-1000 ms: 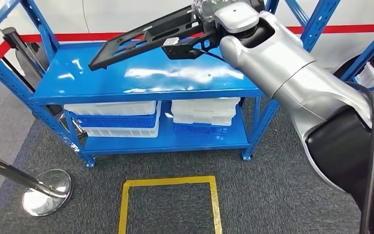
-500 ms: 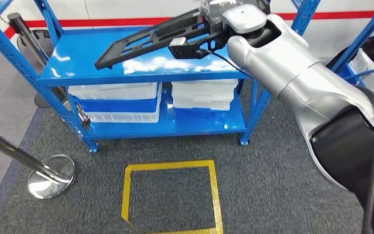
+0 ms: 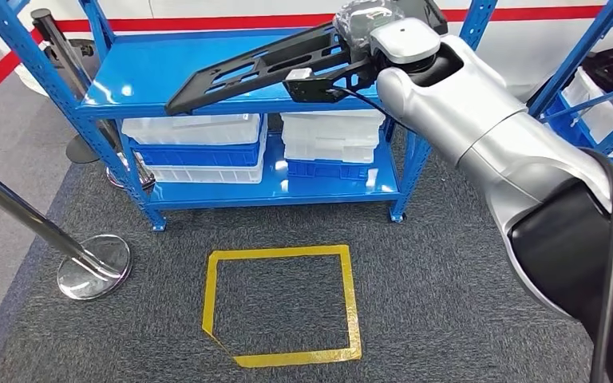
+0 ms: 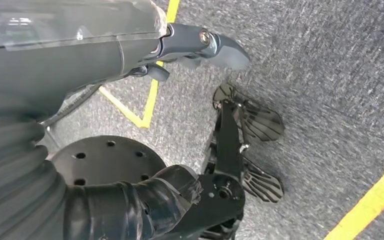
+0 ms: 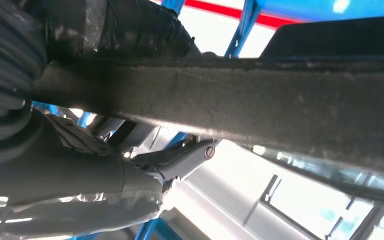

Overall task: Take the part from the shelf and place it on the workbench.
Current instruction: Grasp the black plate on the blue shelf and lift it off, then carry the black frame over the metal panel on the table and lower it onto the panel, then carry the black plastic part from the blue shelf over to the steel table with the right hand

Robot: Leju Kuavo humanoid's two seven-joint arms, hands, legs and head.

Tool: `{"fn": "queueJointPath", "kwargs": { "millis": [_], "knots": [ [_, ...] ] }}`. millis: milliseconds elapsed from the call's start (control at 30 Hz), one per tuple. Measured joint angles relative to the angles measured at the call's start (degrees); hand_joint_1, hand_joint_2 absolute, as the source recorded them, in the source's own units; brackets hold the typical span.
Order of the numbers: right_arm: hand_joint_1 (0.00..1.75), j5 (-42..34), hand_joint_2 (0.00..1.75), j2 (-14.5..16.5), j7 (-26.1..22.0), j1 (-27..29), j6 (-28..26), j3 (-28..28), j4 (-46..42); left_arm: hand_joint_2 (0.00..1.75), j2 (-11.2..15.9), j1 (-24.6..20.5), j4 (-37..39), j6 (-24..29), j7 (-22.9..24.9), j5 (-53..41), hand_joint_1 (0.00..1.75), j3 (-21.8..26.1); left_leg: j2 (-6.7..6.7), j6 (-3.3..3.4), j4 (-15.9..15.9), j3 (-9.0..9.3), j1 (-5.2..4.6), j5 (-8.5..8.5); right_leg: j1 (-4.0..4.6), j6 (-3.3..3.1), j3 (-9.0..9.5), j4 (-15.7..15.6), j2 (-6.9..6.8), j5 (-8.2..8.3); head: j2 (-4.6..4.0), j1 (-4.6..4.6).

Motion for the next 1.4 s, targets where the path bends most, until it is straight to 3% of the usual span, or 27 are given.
{"fn": "queueJointPath", "kwargs": {
  "millis": [67, 100, 167, 233, 267, 333, 367, 400, 467, 533, 600, 633, 733, 767, 800, 867, 900, 967, 1033, 1100, 1133, 1167, 1233, 1267, 1300, 1333, 1400],
  "knots": [
    [1.75, 0.0, 1.75, -0.1, 0.0, 0.1, -0.1, 0.0, 0.0, 1.75, 0.0, 0.0, 0.0, 0.0, 0.0, 0.0, 0.00, 0.0, 0.04, 0.55, -1.0, -0.51, -0.06, 1.24, -0.16, 0.76, -0.08, -0.9, -0.07, 1.28, 0.00, 0.00],
    [1.75, -0.1, 1.75, -0.2, -0.1, 0.2, -0.1, 0.0, 0.1, 1.75, 0.0, 0.0, 0.0, -0.1, -0.1, 0.0, 0.00, 0.0, 0.14, 0.92, -1.4, -0.85, 0.03, 2.03, -0.21, 1.09, -0.34, -0.9, 0.03, 0.83, 0.00, -0.01],
    [1.75, -0.1, 1.75, -0.4, -0.2, 0.3, -0.1, 0.0, 0.2, 1.75, 0.0, 0.1, 0.0, -0.1, -0.1, 0.0, 0.00, 0.0, 0.44, 1.73, -1.9, -2.05, 0.29, 3.79, -0.26, 1.57, -1.44, 2.0, 0.27, -3.57, -0.01, 0.01],
    [1.75, -0.1, 1.75, -0.4, -0.2, 0.4, 0.0, 0.0, 0.3, 1.75, 0.1, 0.1, 0.0, -0.1, -0.1, 0.0, 0.00, 0.1, 0.52, 2.13, -1.9, -3.86, 0.16, 5.19, -0.33, 1.81, -2.94, 9.2, 0.36, -9.59, 0.00, 0.00],
    [1.75, -0.1, 1.75, -0.4, -0.2, 0.5, 0.0, 0.0, 0.3, 1.75, 0.1, 0.1, 0.0, -0.1, -0.1, 0.0, 0.00, 0.1, 0.50, 2.20, -1.7, -4.86, 0.09, 5.86, -0.33, 1.85, -3.30, 12.7, 0.36, -11.04, 0.00, 0.00],
    [1.75, 0.0, 1.75, -0.5, -0.2, 0.7, 0.0, 0.0, 0.3, 1.75, 0.1, 0.2, 0.0, -0.1, 0.0, 0.0, 0.00, 0.1, 0.45, 2.16, -1.4, -6.82, -0.10, 7.11, -0.17, 1.60, -1.92, 15.4, 0.37, -9.96, 0.00, 0.00],
    [1.75, 0.1, 1.75, -0.5, -0.2, 0.8, 0.0, 0.0, 0.3, 1.75, 0.1, 0.2, 0.0, -0.1, 0.0, 0.0, 0.00, 0.2, 0.42, 2.14, -1.2, -7.67, -0.22, 7.67, 0.01, 1.23, 0.19, 13.7, 0.38, -8.43, 0.00, -0.01],
    [1.75, 0.1, 1.75, -0.4, -0.2, 0.8, 0.0, 0.0, 0.3, 1.75, 0.0, 0.2, 0.0, -0.1, 0.0, 0.0, 0.00, 0.2, 0.41, 2.11, -1.1, -8.38, -0.24, 8.17, 0.31, 0.57, 3.00, 10.3, 0.41, -7.54, 0.00, -0.02],
    [1.75, 0.1, 1.75, -0.2, -0.1, 0.8, 0.0, 0.0, 0.2, 1.75, -0.3, 0.3, 0.0, -0.1, 0.1, -0.1, 0.00, 0.2, 0.50, 1.78, -1.0, -9.36, -0.16, 9.22, 0.95, -0.56, 8.51, 2.3, 0.43, -8.23, 0.00, -0.03],
    [1.75, 0.2, 1.75, -0.1, 0.1, 0.8, 0.0, 0.0, 0.2, 1.75, -0.5, 0.3, 0.0, -0.2, 0.1, -0.2, 0.00, 0.2, 0.58, 1.13, -1.5, -9.69, 0.25, 10.46, 1.51, -0.87, 10.40, -1.5, 0.46, -8.80, 0.00, 0.02],
    [1.75, 0.3, 1.75, -0.2, 0.2, 0.8, 0.0, 0.0, 0.3, 1.75, -0.4, 0.3, 0.0, -0.2, 0.1, -0.3, 0.00, 0.3, 0.23, 0.51, -2.1, -9.94, 0.22, 11.08, 1.26, -1.02, 10.03, -2.9, 0.26, -7.13, 0.00, 0.08],
    [1.75, 0.3, 1.75, -0.1, 0.3, 0.9, 0.0, 0.0, 0.3, 1.75, -0.3, 0.3, 0.0, -0.3, 0.1, -0.3, 0.00, 0.3, 0.00, 0.22, -1.6, -10.40, 0.09, 10.14, 0.93, -1.31, 9.92, -3.7, 0.05, -6.26, 0.00, 0.08],
    [1.75, 0.4, 1.75, 0.0, 0.2, 0.9, 0.0, 0.0, 0.4, 1.75, -0.2, 0.5, 0.0, -0.3, 0.2, -0.3, 0.00, 0.3, -0.33, -0.73, 7.0, -13.02, 0.44, 2.63, 0.20, -1.75, 8.54, -4.8, -0.26, -4.01, -0.01, 0.08],
    [1.75, 0.5, 1.75, 0.1, 0.2, 0.9, 0.0, 0.0, 0.5, 1.75, -0.2, 0.5, 0.0, -0.3, 0.2, -0.4, 0.00, 0.3, -0.32, -1.13, 10.8, -13.68, 0.71, 0.82, 0.06, -1.60, 7.75, -4.5, -0.27, -3.52, -0.01, 0.08],
    [1.75, 0.6, 1.75, 0.1, 0.1, 1.0, 0.0, 0.0, 0.5, 1.75, -0.1, 0.5, 0.0, -0.3, 0.2, -0.4, 0.00, 0.3, -0.30, -1.54, 13.3, -13.76, 0.99, 0.32, -0.11, -1.42, 6.93, -4.2, -0.31, -3.16, -0.01, 0.08],
    [1.75, 0.8, 1.75, 0.1, 0.1, 1.1, 0.0, 0.0, 0.7, 1.75, 0.1, 0.5, 0.0, -0.3, 0.2, -0.4, 0.00, 0.3, -0.27, -2.32, 12.7, -11.11, 1.53, 2.33, -0.62, -0.93, 5.25, -3.0, -0.42, -2.70, -0.01, 0.07],
    [1.75, 0.8, 1.75, 0.1, 0.1, 1.1, 0.0, 0.0, 0.7, 1.75, 0.2, 0.5, 0.0, -0.3, 0.2, -0.4, 0.00, 0.3, -0.24, -2.69, 9.7, -8.57, 1.84, 3.48, -0.87, -0.65, 4.44, -2.3, -0.46, -2.58, -0.01, 0.07],
    [1.75, 1.0, 1.75, 0.2, 0.1, 1.0, 0.0, 0.0, 0.8, 1.75, 0.2, 0.4, 0.0, -0.3, 0.3, -0.5, 0.00, 0.3, -0.41, -3.08, 2.9, -3.76, 1.92, 3.54, -1.03, 0.10, 2.85, -0.9, -0.42, -2.27, 0.00, 0.07],
    [1.75, 1.1, 1.75, 0.2, 0.1, 0.9, 0.0, 0.0, 0.8, 1.75, 0.2, 0.3, 0.0, -0.2, 0.5, -0.5, 0.00, 0.4, -0.65, -2.60, 0.0, -2.47, 1.59, 2.54, -0.89, 1.04, 1.78, -0.4, -0.30, -1.49, 0.00, 0.11],
    [1.75, 1.1, 1.75, -0.1, 0.0, 1.3, 0.0, 0.0, 1.1, 1.75, 0.2, 0.3, 0.0, -0.2, 0.7, -0.5, 0.00, 0.4, -0.54, -1.36, -0.2, -3.38, 1.53, 3.17, -1.00, 1.86, 1.19, -0.4, -0.19, -0.90, 0.00, 0.15],
    [1.75, 1.1, 1.75, -0.3, 0.0, 1.6, 0.0, 0.0, 1.2, 1.75, 0.2, 0.2, 0.0, -0.2, 0.7, -0.6, 0.00, 0.4, -0.43, -0.62, -0.3, -3.88, 1.51, 3.74, -1.11, 2.09, 0.78, 0.2, -0.11, -1.94, -0.01, 0.16],
    [1.75, 1.1, 1.75, -0.5, -0.1, 1.8, 0.0, 0.0, 1.4, 1.75, 0.2, 0.3, 0.0, -0.1, 0.7, -0.6, 0.00, 0.5, -0.28, 0.08, -0.4, -4.45, 1.52, 4.38, -1.19, 2.22, 0.16, 2.0, -0.03, -4.12, -0.01, 0.17],
    [1.75, 1.1, 1.75, -0.7, -0.1, 2.0, -0.1, 0.0, 1.5, 1.75, 0.3, 0.3, 0.0, -0.1, 0.8, -0.6, 0.00, 0.7, -0.16, 1.00, -0.4, -5.91, 1.26, 5.69, -1.15, 2.20, -1.50, 8.7, 0.12, -10.41, -0.01, 0.19],
    [1.75, 1.1, 1.75, -0.8, -0.1, 2.0, -0.1, 0.0, 1.6, 1.75, 0.3, 0.3, 0.0, 0.0, 0.8, -0.7, 0.00, 0.7, -0.15, 1.18, -0.4, -6.70, 1.05, 6.33, -1.07, 2.16, -2.14, 12.6, 0.16, -12.70, -0.01, 0.18],
    [1.75, 1.1, 1.75, -0.9, -0.1, 2.1, -0.1, 0.0, 1.6, 1.75, 0.4, 0.3, 0.0, 0.0, 0.8, -0.7, 0.00, 0.8, -0.16, 1.27, -0.4, -7.49, 0.85, 6.97, -0.94, 2.06, -2.26, 15.4, 0.21, -13.64, -0.01, 0.17],
    [1.75, 1.1, 1.75, -0.9, -0.1, 2.2, -0.1, 0.0, 1.7, 1.75, 0.4, 0.3, 0.0, 0.0, 0.8, -0.7, 0.00, 0.8, -0.17, 1.32, -0.3, -8.28, 0.66, 7.61, -0.77, 1.87, -1.57, 16.6, 0.24, -13.17, 0.00, 0.17],
    [1.75, 1.1, 1.75, -1.0, -0.2, 2.3, -0.1, 0.0, 1.8, 1.75, 0.4, 0.3, 0.0, 0.1, 0.8, -0.7, 0.00, 0.8, -0.18, 1.32, -0.3, -9.79, 0.32, 8.86, -0.29, 1.01, 2.58, 13.4, 0.28, -10.27, 0.00, 0.17]
  ]
}}
